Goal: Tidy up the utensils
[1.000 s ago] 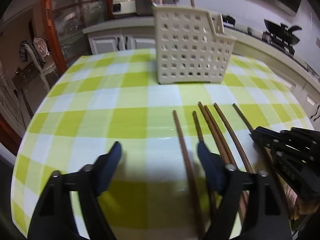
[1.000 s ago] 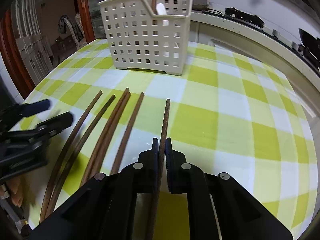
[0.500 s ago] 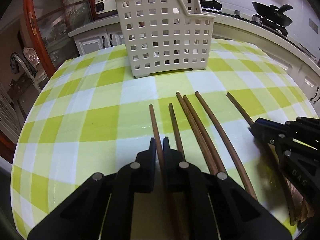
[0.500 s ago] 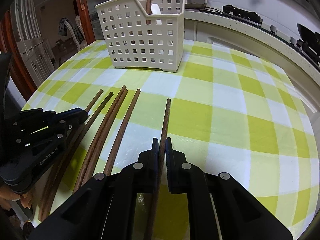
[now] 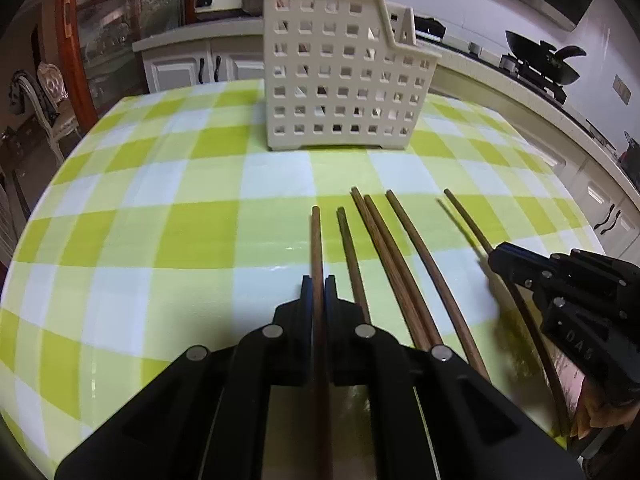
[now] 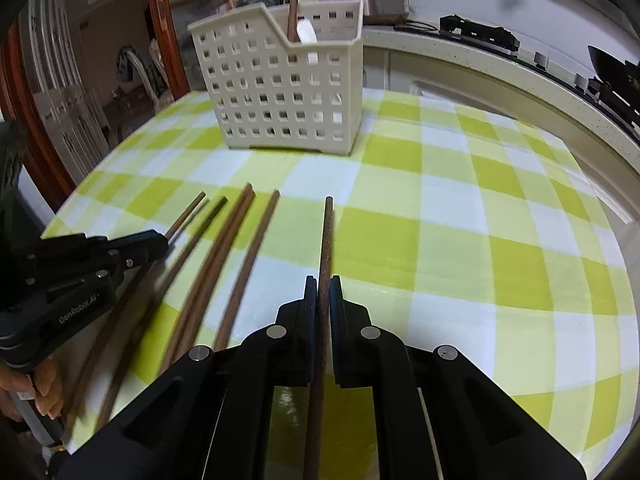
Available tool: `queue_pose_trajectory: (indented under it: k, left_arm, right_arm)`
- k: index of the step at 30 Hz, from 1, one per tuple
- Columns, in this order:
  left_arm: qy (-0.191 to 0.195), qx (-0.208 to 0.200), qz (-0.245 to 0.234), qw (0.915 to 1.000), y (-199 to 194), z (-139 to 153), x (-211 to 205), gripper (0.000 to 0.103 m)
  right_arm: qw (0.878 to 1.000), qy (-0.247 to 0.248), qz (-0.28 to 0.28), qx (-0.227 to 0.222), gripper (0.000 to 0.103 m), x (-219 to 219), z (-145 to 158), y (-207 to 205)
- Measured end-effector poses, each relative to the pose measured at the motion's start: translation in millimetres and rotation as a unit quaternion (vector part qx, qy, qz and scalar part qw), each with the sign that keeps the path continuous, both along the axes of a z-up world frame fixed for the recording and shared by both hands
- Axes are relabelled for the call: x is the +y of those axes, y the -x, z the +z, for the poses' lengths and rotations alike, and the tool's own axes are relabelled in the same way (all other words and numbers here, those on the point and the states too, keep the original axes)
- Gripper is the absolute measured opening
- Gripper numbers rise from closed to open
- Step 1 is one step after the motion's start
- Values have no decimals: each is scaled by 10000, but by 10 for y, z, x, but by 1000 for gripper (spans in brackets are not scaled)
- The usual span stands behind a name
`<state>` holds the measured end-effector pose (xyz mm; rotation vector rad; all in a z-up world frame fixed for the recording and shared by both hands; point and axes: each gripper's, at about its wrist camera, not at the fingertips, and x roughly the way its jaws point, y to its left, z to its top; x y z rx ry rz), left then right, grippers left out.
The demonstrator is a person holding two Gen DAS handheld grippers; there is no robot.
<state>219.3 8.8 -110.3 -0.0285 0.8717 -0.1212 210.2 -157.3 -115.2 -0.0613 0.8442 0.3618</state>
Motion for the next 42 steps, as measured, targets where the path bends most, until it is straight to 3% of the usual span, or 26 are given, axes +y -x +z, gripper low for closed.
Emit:
queue_pose_trajectory:
  k: [10, 25, 42]
  left_arm:
    - [135, -523, 21, 9985, 201, 428, 76, 6]
    - [15, -1353, -20, 9908, 606, 970, 54, 6]
    - [89, -2060, 55, 9785, 999, 1191, 52, 6]
  right_arm:
    - [9980, -312, 14, -553, 7, -4, 392, 139]
    - [9912, -474, 41, -1237, 7, -43, 881, 428]
    - [9820, -707, -43, -1750, 7, -150, 1109, 796]
